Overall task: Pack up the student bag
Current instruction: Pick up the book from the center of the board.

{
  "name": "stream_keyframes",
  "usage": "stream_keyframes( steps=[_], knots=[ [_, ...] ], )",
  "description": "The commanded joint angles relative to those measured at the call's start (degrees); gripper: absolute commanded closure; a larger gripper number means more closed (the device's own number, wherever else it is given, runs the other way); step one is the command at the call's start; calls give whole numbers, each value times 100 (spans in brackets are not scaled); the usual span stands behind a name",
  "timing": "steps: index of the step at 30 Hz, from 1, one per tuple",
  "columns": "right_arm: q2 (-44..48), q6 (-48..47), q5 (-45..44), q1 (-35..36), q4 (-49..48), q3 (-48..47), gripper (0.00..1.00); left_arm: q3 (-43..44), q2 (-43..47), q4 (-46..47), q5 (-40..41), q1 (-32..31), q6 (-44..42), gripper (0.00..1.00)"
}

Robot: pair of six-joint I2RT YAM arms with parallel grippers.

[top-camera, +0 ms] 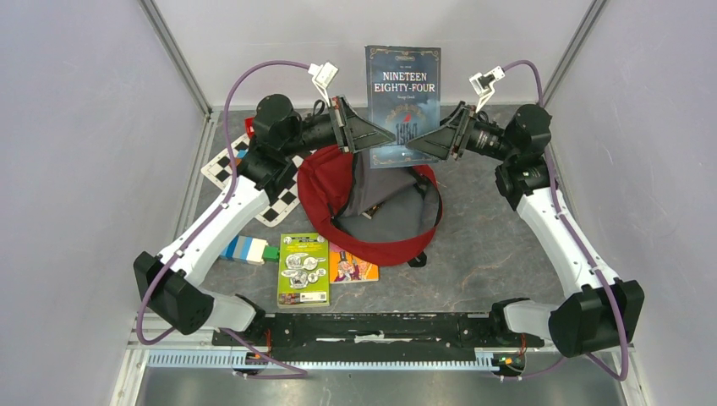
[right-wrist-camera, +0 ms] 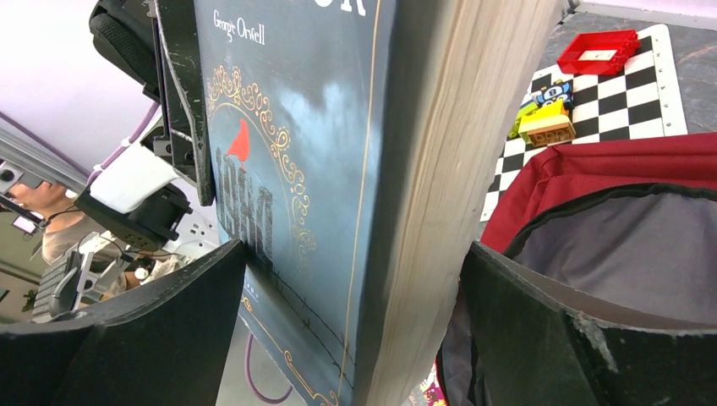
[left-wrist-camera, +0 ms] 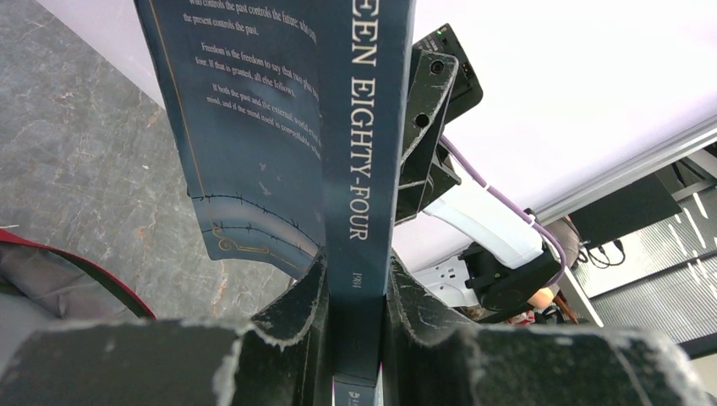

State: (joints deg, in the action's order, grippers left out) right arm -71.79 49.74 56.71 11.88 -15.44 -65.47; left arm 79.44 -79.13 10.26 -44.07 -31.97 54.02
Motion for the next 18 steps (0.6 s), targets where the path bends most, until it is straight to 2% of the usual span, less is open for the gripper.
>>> stream_keyframes(
  steps=[1,5,10,18],
  knots=[
    [-130,-480,-157,41,475,97,2,681,347,1366,-185,-108,272,98],
    [-240,-1008,-439,32,1297,181,2,725,444,1277,-137,-121,235,98],
    [-141,-852,-510,25,1055,374,2,788,622,673,-18,-117,-192,98],
    [-117,-609,-181,-28,744,295,2,801,650,859,-44,-116,-58,98]
  ],
)
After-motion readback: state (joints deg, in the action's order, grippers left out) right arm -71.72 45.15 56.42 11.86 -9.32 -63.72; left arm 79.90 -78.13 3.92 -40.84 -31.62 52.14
